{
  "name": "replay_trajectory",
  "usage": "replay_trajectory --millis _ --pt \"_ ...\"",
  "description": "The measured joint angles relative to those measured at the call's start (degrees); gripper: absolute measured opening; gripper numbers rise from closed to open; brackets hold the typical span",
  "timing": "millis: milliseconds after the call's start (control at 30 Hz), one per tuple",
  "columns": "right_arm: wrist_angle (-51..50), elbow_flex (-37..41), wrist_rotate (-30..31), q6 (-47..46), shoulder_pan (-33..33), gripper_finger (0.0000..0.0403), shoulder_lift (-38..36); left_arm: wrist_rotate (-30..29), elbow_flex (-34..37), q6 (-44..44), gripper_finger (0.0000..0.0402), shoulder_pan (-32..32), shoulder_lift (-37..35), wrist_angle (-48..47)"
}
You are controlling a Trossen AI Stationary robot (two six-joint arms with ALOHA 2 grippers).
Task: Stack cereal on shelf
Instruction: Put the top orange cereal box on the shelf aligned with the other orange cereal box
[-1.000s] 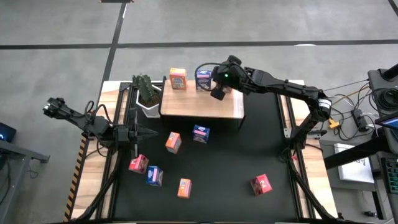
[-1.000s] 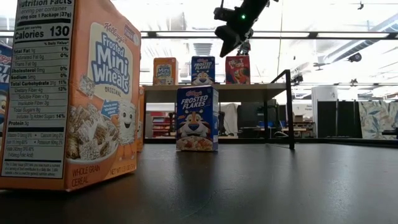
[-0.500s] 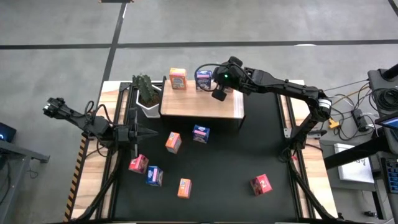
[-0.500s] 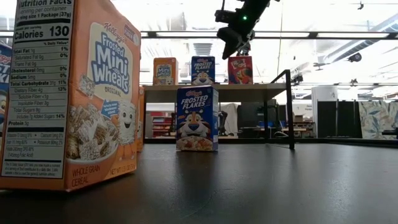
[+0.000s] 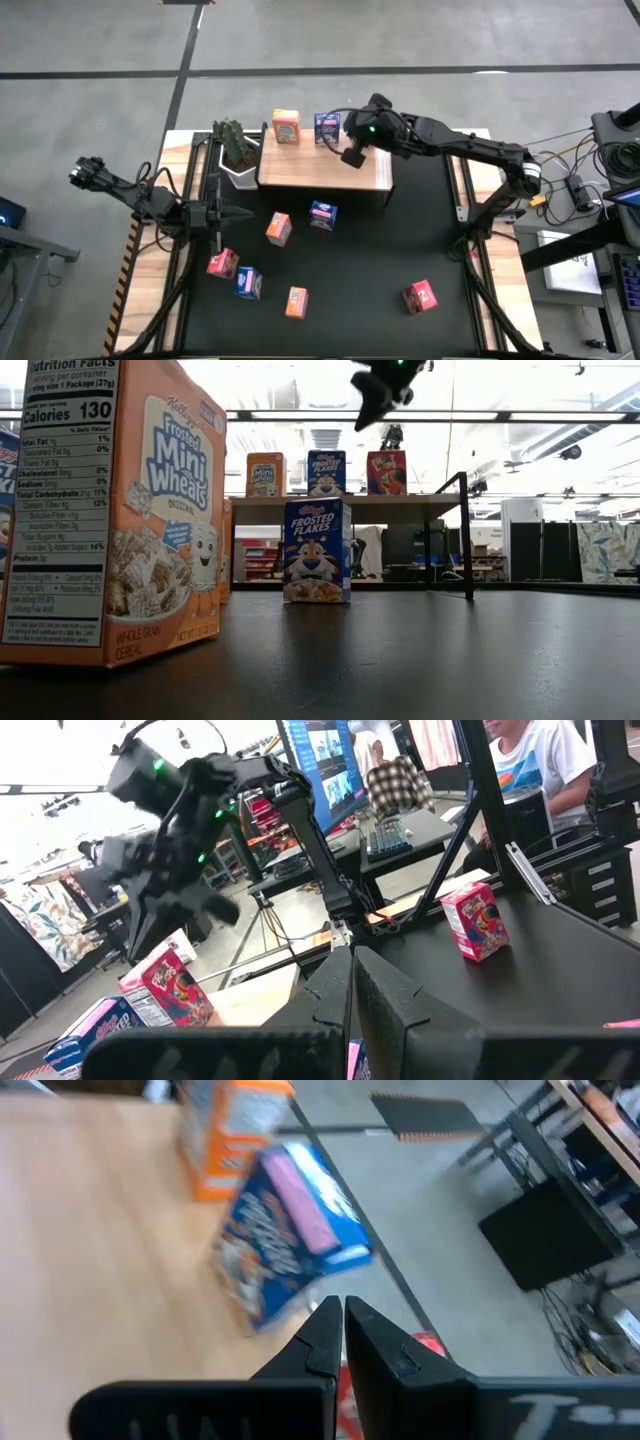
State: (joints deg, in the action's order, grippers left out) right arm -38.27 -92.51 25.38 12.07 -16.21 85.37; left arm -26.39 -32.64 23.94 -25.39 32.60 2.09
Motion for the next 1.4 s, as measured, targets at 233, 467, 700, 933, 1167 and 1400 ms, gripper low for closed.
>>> replay_trajectory --millis 233,467,700,933,1167,1400 --pt "0.7 2.0 -1.8 -2.7 7.6 0.0009 -3.0 0.0 0.0 -1.2 0.0000 0.0 0.1 0.0" --pt "9.0 11.3 -1.8 -3.5 15.6 0.0009 -5.7 0.0 0.0 -8.3 0.0000 0.0 0.4 0.0" --pt "23.6 24.7 -1.9 -1.1 21.6 0.0009 -9.5 0.0 0.0 -21.0 0.0000 0.0 3.6 0.0" --pt "40.9 38.7 -1.9 2.6 23.4 0.0009 -14.9 -2.0 -3.7 -41.0 0.0000 0.0 10.7 -3.9" --pt "51.9 47.2 -1.9 6.0 23.3 0.0009 -18.7 -1.6 -16.6 -68.9 0.0000 0.0 20.5 -29.4" --pt "52.3 47.9 -2.8 8.8 23.3 0.0009 -19.7 3.5 -28.0 -90.7 0.0021 0.3 31.5 -53.0"
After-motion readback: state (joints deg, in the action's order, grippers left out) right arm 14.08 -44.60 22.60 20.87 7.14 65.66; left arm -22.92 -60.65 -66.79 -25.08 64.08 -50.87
